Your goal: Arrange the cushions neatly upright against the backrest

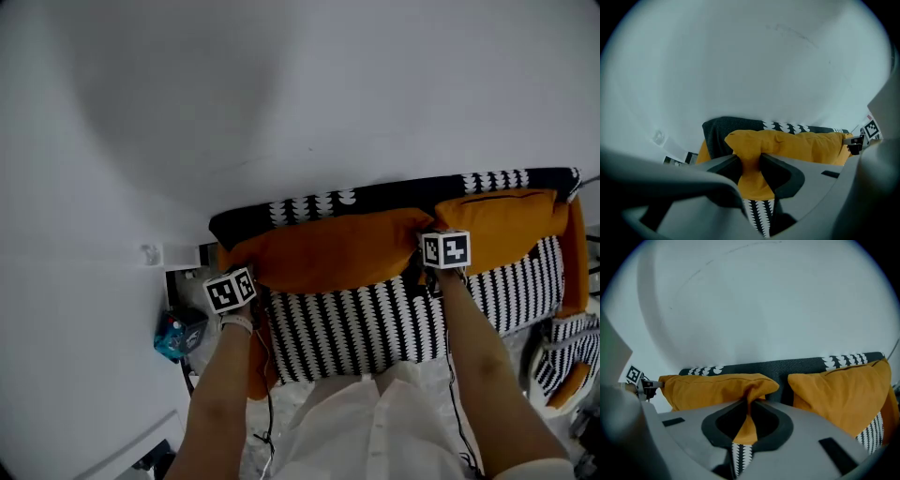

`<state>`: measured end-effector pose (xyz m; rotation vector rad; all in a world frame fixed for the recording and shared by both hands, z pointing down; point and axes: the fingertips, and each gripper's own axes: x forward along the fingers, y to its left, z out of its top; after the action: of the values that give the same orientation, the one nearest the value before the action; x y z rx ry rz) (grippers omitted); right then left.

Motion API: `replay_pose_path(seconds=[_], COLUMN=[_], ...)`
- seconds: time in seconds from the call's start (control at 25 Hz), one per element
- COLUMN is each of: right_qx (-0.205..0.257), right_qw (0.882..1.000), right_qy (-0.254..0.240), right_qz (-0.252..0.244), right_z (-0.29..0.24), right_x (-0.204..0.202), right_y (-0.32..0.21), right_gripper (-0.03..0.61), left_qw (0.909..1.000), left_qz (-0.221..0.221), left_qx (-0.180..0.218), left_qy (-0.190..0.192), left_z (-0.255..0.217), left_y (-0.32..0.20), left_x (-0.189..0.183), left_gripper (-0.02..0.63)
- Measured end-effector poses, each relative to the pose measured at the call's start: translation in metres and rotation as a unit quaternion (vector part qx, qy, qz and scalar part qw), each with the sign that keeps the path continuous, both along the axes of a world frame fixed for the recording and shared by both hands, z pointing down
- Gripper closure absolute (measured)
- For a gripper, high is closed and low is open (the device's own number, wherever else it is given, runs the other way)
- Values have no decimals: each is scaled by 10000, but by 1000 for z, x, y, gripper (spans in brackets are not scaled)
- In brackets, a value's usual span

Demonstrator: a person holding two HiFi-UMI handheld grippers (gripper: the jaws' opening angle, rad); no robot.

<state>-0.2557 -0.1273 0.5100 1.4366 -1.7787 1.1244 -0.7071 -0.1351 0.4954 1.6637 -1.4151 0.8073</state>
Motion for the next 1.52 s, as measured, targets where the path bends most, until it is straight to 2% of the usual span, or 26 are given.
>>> replay_pose_path(seconds=[0.28, 0.48, 0.72, 0.96, 1.12, 1.28, 1.4, 1.52], right_qx=[-58, -54, 88, 396, 708, 1292, 1820, 2250], right_qw=[9996, 9995, 9997, 9992, 9970, 9898, 9807, 9710], right_qy=[-96, -100, 66, -79, -270, -567, -662, -766], right_qz=[266, 284, 226, -8, -164, -194, -264, -245], right_z=[8, 0, -20, -50, -78, -116, -150, -184], right_x=[3, 6, 9, -12, -31, -44, -50, -51], right_y=[-3, 3, 10, 19, 27, 37, 48, 65], right_gripper=[518, 494, 486, 489, 492, 502, 515, 539], left_qw=[9994, 9996, 9998, 9983, 9943, 9894, 9817, 9680], left_qz=[149, 194, 185, 330, 379, 531, 692, 900], left_qx=[-266, -207, -17, 351, 671, 1015, 1526, 2105], left_qy=[-136, -86, -48, 324, 738, 895, 906, 1030], left_z=[6, -1, -20, -54, -80, -106, -135, -169], left_y=[-15, -9, -5, 0, 5, 15, 22, 34], left_x=[0, -4, -3, 20, 40, 55, 63, 72], left_gripper=[461, 422, 417, 419, 423, 482, 533, 567])
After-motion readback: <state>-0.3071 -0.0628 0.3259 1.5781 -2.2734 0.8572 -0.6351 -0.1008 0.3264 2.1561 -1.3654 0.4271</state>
